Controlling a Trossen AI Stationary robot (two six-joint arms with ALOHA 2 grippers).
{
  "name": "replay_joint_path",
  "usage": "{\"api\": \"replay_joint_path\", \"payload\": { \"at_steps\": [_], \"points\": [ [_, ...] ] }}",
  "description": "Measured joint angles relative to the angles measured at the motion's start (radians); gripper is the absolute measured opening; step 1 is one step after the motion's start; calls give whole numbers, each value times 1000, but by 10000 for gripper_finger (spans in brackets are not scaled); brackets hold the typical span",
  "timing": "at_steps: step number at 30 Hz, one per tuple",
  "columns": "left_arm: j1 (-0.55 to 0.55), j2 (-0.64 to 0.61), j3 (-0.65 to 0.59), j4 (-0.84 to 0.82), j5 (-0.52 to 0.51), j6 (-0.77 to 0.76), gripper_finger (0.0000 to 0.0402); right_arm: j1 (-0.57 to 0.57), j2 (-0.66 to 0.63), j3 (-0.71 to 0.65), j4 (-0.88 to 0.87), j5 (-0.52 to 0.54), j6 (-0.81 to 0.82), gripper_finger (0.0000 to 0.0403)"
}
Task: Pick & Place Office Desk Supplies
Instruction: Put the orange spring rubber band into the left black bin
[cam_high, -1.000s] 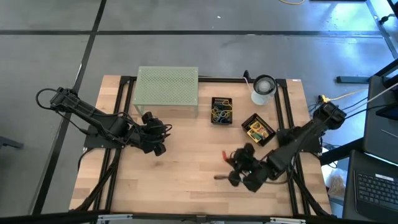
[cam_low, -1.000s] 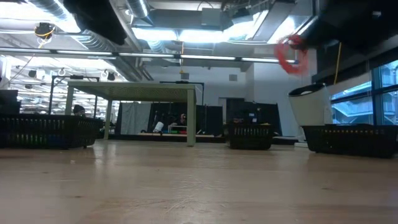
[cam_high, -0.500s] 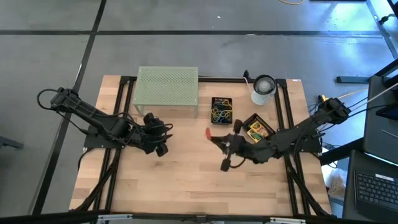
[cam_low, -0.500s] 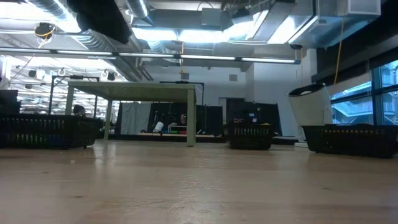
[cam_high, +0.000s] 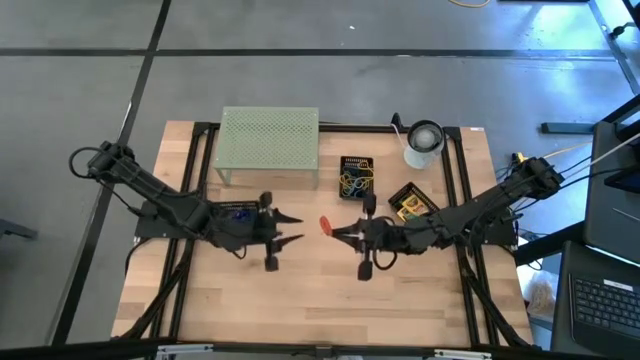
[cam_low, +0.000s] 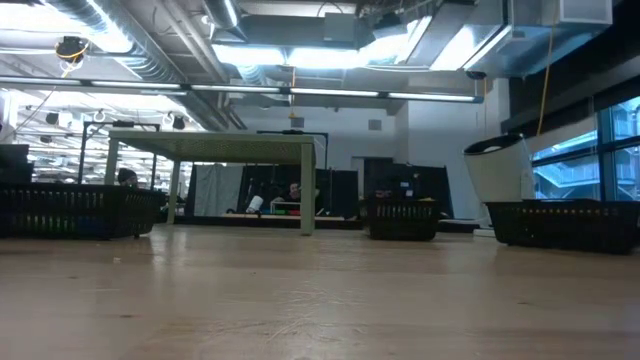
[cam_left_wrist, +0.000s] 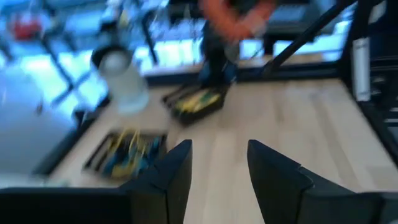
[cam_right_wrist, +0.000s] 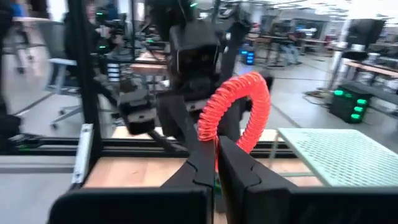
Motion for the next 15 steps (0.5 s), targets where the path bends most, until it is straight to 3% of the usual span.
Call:
{"api": "replay_joint_path", "payload": {
  "at_steps": [5, 11, 15],
  "points": [
    [-47, 0, 0, 126, 26, 187, 175, 0, 0, 0, -2, -124, 1, 7],
    [-57, 0, 0, 216, 33, 252, 215, -3, 0, 0, -4, -361, 0, 8],
    [-32, 11, 0, 323, 136, 253, 231, -4, 0, 0, -4, -369, -3, 8]
  ]
}}
